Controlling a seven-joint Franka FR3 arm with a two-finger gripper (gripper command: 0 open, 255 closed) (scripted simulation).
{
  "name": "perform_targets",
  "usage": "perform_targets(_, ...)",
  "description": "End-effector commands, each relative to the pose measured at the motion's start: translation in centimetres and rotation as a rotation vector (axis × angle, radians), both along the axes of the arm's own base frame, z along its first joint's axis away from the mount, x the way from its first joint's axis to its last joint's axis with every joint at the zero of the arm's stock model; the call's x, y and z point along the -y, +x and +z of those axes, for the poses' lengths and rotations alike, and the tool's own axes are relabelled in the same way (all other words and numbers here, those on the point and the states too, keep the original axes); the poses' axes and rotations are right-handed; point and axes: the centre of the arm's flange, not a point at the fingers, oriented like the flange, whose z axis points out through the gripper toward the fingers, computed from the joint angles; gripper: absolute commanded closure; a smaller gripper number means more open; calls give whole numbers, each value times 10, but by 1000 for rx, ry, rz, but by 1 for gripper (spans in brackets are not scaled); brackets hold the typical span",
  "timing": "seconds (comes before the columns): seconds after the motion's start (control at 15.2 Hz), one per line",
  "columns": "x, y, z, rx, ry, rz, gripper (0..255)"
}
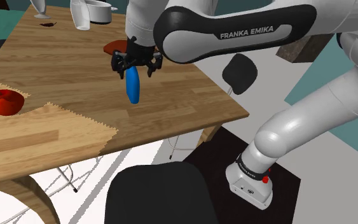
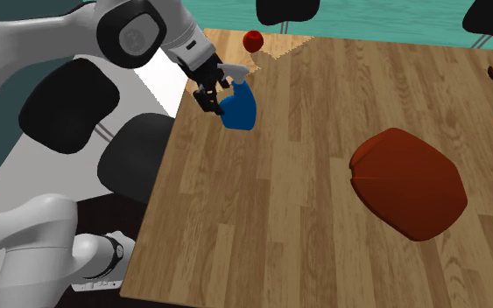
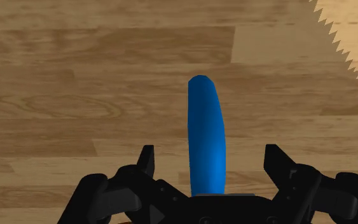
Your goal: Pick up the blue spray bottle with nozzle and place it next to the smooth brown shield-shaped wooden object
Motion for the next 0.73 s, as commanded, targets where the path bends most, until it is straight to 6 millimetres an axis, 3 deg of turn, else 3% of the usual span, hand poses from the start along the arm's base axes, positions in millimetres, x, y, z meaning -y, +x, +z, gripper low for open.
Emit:
perform_targets(0.0,0,4,-9,2,0,-1,0)
perform_targets(0.2,3,10,-27,2,0,-1,0)
perform_targets(0.66,3,10,-27,2,0,-1,0)
